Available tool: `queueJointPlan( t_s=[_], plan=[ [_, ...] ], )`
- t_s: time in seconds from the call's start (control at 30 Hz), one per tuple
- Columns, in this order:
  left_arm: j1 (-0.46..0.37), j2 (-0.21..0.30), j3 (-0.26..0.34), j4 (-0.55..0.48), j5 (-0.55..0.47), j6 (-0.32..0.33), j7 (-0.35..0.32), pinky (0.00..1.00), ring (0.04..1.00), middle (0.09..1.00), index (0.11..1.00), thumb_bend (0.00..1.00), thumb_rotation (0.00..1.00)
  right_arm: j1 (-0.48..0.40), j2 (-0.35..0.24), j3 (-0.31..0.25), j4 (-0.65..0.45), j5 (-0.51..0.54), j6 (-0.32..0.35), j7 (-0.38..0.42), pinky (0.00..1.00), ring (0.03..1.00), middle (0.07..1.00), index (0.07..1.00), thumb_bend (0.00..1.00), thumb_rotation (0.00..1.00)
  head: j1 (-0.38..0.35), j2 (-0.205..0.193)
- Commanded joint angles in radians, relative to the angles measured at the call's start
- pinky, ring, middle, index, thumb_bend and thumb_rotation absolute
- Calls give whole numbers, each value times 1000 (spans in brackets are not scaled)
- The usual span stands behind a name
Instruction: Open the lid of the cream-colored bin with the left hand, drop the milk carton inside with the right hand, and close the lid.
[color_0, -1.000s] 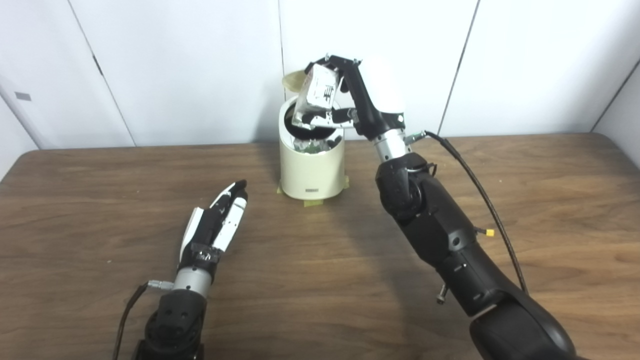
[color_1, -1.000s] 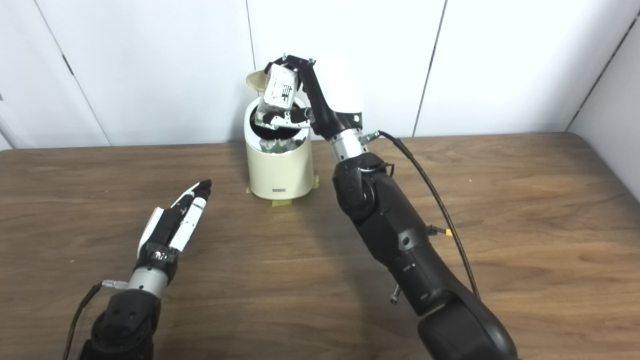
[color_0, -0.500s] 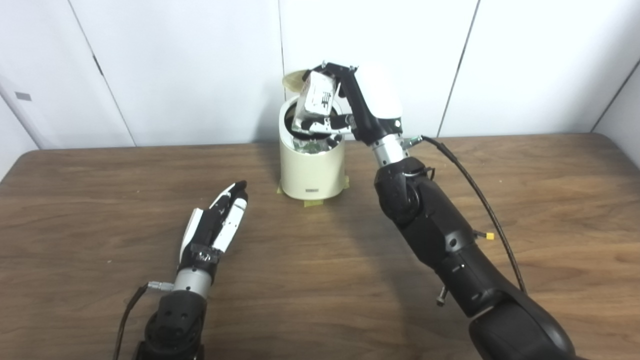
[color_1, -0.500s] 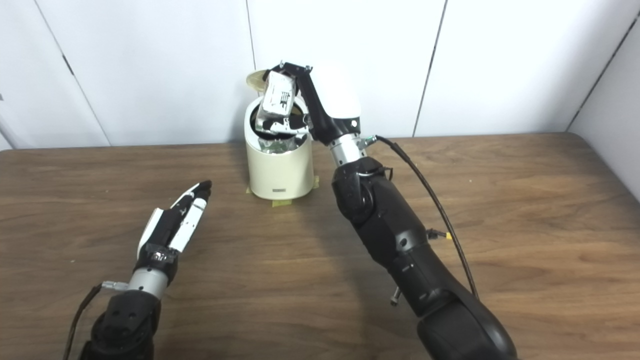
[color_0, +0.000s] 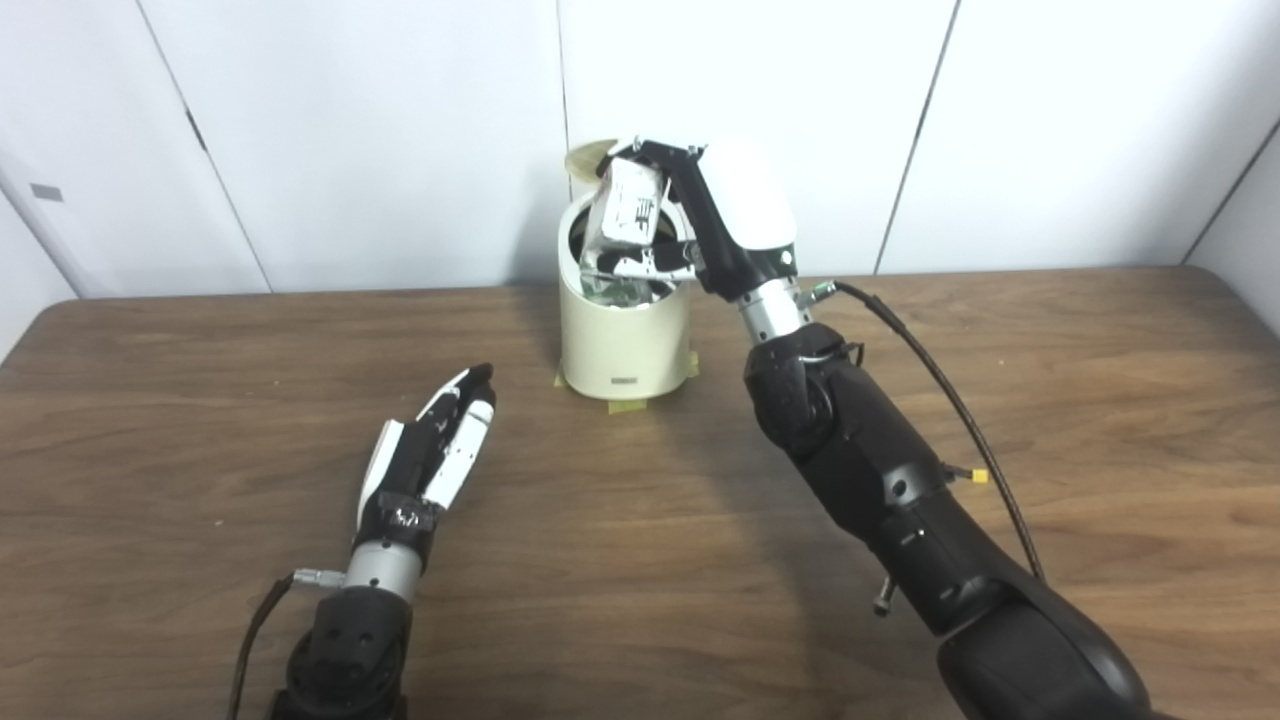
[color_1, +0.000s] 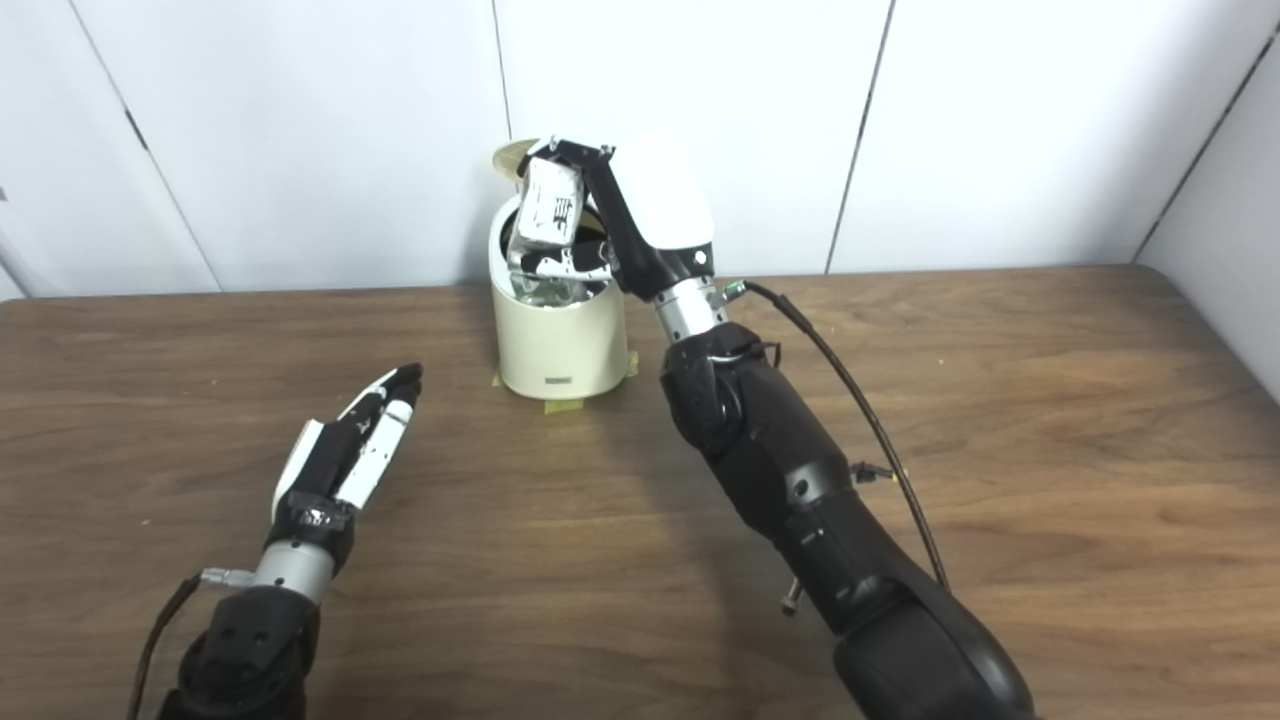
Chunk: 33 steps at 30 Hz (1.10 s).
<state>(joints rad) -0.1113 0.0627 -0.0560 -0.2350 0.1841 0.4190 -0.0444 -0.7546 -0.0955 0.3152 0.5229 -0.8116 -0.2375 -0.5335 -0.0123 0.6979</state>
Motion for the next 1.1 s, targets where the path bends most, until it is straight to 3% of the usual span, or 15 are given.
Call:
queueJointPlan(
  t_s=[0.0,1.07],
  plan=[
    [-29,-3,-1,-39,1,-18,6,1000,977,925,906,352,806,-70,-6,-7,-23,2,-28,-37,323,404,518,524,495,0,-1,0],
    [-26,0,3,-32,-12,-25,9,1000,973,916,902,369,784,-64,-30,-7,-11,-29,14,-24,338,415,508,501,499,0,-6,2]
  ],
)
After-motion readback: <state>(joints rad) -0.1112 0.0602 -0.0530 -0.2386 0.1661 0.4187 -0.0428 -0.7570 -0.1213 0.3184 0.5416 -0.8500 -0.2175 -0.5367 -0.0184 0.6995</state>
